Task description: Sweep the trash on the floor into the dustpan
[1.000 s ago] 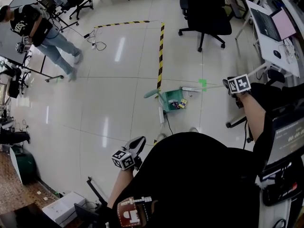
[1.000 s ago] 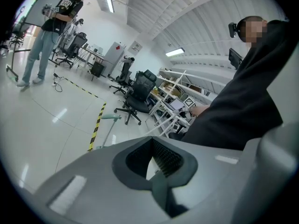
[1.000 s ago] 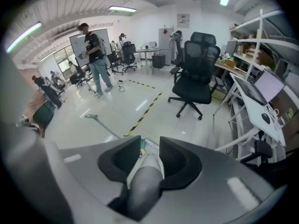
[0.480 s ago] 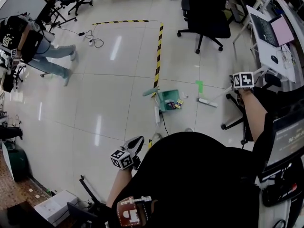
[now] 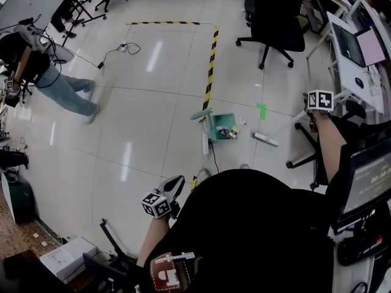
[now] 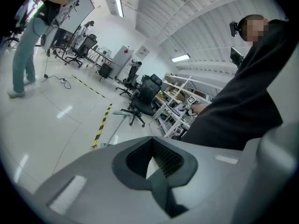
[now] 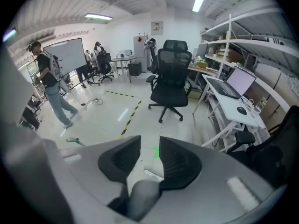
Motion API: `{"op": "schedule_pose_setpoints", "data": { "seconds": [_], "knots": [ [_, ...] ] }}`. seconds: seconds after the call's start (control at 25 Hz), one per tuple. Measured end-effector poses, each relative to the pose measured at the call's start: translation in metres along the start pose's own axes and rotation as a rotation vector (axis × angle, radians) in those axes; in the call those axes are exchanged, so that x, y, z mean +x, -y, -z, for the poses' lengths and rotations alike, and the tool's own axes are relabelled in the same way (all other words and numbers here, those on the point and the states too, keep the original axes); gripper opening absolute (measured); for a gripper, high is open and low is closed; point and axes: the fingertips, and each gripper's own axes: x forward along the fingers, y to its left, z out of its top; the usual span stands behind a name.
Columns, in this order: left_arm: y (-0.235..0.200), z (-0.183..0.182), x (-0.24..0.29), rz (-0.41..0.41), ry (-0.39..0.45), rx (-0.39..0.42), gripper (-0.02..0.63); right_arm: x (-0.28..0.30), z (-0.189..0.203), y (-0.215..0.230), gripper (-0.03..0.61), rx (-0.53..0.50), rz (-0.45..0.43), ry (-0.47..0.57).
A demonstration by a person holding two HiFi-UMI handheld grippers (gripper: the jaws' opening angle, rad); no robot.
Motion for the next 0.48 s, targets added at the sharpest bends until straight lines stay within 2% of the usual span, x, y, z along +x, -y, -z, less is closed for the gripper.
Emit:
{"op": "schedule_pose_setpoints", "data": {
  "seconds": [0.48],
  "knots": [
    [-0.001,0.007,-0.016,-0.018,0.008,-0.003,0.000,0.014,-0.016,-0.024,0.124,0.079,0.013,0.041]
  ]
}}
